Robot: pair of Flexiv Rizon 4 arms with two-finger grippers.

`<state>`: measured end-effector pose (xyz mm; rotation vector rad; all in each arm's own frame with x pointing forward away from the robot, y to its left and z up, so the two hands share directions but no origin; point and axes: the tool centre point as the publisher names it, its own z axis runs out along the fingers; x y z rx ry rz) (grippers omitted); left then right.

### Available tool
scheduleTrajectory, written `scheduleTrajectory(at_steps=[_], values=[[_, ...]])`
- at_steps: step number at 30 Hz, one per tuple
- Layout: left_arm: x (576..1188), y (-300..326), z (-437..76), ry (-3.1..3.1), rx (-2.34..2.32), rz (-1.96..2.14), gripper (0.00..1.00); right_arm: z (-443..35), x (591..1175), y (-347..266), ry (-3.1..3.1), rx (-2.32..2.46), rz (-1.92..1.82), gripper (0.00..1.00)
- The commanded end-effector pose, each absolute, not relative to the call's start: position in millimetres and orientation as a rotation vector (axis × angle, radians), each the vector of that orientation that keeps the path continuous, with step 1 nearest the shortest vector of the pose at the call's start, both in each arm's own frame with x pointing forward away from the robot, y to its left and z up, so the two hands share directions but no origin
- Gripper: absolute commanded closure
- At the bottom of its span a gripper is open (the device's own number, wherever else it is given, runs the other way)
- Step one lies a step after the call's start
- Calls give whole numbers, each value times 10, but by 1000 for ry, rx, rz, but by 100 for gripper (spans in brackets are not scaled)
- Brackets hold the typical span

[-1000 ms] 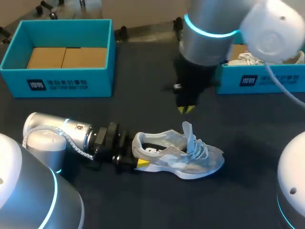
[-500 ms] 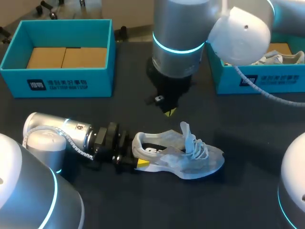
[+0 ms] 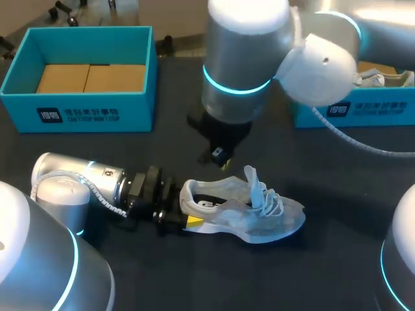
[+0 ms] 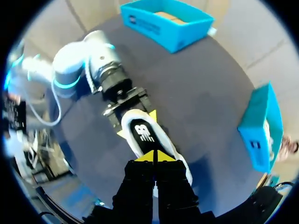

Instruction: Take the shoe out of the shoebox, open the shoe tongue, remove and reinsert the insole, then place the shoe into the shoebox

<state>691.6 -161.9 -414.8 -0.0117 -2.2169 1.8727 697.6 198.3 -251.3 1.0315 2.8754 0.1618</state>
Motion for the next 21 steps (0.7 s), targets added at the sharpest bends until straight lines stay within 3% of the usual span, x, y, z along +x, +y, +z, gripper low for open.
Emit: scheduleTrajectory(at_steps=[1,14,21], values=[[6919,-1613,-4162,-2219,-10,1873,100,-2621,6981,2159,3066,541,215,100],[6919,-1613,-4162,-2219,-10,1873,100,-2640,6960,2152,3111,514,233,100],[6919,-1613,-4162,-2219,-10,1873,100,-2967,6918,2188,3088,458,198,100]])
